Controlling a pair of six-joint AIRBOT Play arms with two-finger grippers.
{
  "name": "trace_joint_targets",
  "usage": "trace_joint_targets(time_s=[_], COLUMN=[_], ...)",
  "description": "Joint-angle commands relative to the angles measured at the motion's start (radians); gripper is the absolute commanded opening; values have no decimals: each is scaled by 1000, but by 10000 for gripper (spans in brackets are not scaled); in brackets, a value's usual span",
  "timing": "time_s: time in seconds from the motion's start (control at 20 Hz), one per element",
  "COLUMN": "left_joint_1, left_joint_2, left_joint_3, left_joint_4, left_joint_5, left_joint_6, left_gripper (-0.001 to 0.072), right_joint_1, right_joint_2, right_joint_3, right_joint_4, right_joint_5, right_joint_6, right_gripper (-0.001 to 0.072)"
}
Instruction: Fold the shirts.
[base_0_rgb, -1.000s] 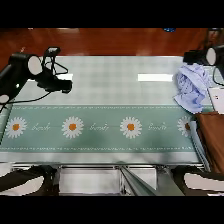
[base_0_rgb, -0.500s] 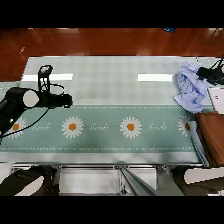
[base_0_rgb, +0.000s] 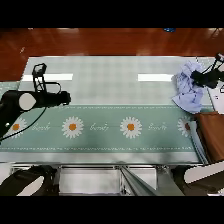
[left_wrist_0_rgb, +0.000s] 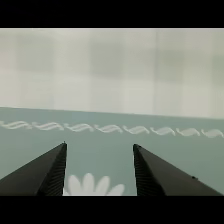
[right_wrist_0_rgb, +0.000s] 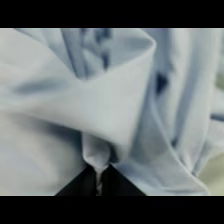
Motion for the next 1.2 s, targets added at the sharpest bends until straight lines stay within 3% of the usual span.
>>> trace_joint_targets(time_s=[0.0,0.1,0.25,0.45,0.75,0.85,1.0,1.15], left_joint_1=[87,114,82,60,60,61,63,63], left_joint_2=[122,216,312,383,402,402,409,423], left_joint_3=[9,8,-8,-14,-23,-25,-23,-23], left_joint_4=[76,75,75,91,56,53,53,54], left_joint_5=[-22,-90,-186,-222,-330,-327,-319,-319], left_joint_6=[-91,-88,-87,-32,-27,-28,-28,-28], left_gripper=[509,508,508,508,508,508,508,508], right_joint_1=[1,1,36,177,379,428,507,667], right_joint_2=[44,125,296,524,658,670,653,639], right_joint_3=[178,259,286,293,539,539,442,234], right_joint_4=[101,175,438,388,326,325,324,372], right_joint_5=[114,79,-50,-147,-69,40,234,270], right_joint_6=[-84,-125,-298,-323,-331,-327,-307,-307], right_gripper=[20,20,20,19,19,19,19,19])
